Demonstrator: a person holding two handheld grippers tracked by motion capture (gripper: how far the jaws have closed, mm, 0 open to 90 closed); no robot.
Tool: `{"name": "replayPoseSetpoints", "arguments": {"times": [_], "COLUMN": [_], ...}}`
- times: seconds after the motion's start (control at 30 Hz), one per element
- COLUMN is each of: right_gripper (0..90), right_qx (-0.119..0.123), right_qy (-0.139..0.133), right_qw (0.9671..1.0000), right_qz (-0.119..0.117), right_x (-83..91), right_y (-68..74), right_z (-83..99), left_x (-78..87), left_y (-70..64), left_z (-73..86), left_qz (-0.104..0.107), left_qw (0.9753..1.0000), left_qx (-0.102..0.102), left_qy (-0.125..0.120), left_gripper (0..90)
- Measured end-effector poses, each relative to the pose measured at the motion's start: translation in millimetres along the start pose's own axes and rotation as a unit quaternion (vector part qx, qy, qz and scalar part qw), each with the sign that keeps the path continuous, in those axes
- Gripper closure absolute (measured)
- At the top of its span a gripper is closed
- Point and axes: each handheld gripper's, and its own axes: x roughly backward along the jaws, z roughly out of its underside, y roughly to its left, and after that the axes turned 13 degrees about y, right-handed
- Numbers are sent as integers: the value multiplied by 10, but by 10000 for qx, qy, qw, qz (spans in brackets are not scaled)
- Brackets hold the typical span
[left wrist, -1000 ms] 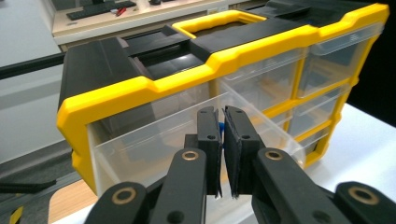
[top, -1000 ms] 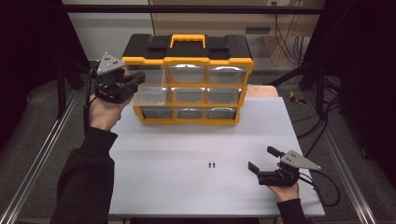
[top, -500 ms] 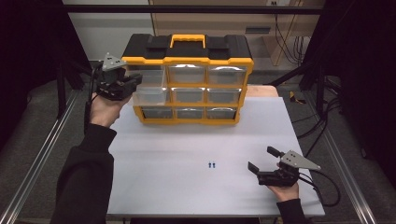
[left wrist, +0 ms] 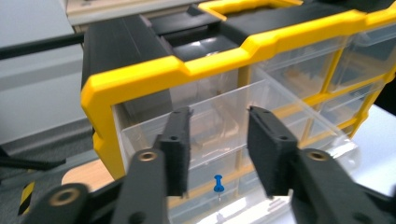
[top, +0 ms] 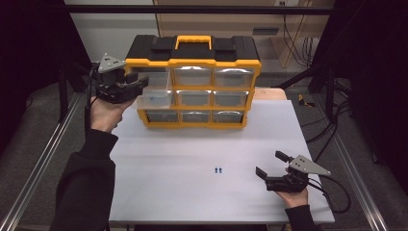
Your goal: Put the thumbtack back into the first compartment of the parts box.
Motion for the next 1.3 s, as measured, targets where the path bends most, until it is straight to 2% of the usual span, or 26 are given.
{"name": "replayPoseSetpoints", "arguments": {"times": [0.03,0.07,0.1,0.17,0.2,0.27,0.33,0.37,0.5,0.53,0.57,0.6,0.63,0.67,0.7,0.73,0.8,0.83,0.93,1.03,1.1,1.17,1.3], "right_gripper": [5,5,5,5,5,6,5,6,5,5,5,5,6,5,6,5,5,5,5,5,6,5,6], "right_qx": [150,156,129,113,113,227,228,152,104,69,71,222,241,163,112,251,301,255,170,176,221,144,250], "right_qy": [40,18,27,42,42,3,1,34,28,30,27,9,16,31,46,6,26,14,11,13,13,27,35], "right_qw": [9998,9999,9999,9999,9999,9997,9997,9998,9999,10000,10000,9997,9997,9998,9999,9996,9994,9996,9998,9998,9997,9999,9996], "right_qz": [87,64,62,59,59,99,103,88,70,63,64,104,105,104,72,110,159,125,90,91,118,90,134], "right_x": [0,1,3,5,5,1,3,6,2,3,4,2,3,4,8,1,1,2,7,12,5,2,6], "right_y": [-22,-22,-19,-17,-17,-32,-33,-25,-14,-10,-10,-32,-36,-25,-16,-34,-42,-35,-24,-26,-31,-18,-34], "right_z": [6,5,4,4,4,9,8,3,4,2,1,7,8,5,4,9,11,9,6,5,8,5,9], "left_x": [66,66,120,178,178,248,285,301,331,354,366,366,371,368,356,343,328,280,175,49,-39,-118,-256], "left_y": [-17,-17,-30,-38,-38,-58,-74,-88,-143,-191,-217,-217,-281,-311,-351,-384,-416,-482,-566,-641,-688,-731,-826], "left_z": [32,32,69,113,113,200,281,319,430,510,555,555,643,689,734,778,819,895,1006,1114,1181,1234,1309], "left_qz": [22,22,141,309,309,497,620,625,625,648,663,663,699,741,792,837,882,929,1032,1122,1245,1280,1361], "left_qw": [9999,9999,9992,9984,9984,9970,9956,9955,9954,9950,9945,9945,9938,9933,9928,9924,9922,9919,9915,9912,9900,9900,9894], "left_qx": [-16,-16,-27,-10,-10,-18,-28,-56,-108,-144,-193,-193,-263,-329,-320,-358,-401,-412,-386,-330,-338,-338,-350], "left_qy": [-153,-153,-364,-476,-476,-592,-703,-705,-722,-749,-787,-787,-823,-823,-841,-825,-791,-759,-688,-625,-568,-495,-373], "left_gripper": [508,477,449,419,404,362,302,279,161,138,114,106,93,82,74,64,57,52,43,34,30,22,22]}}
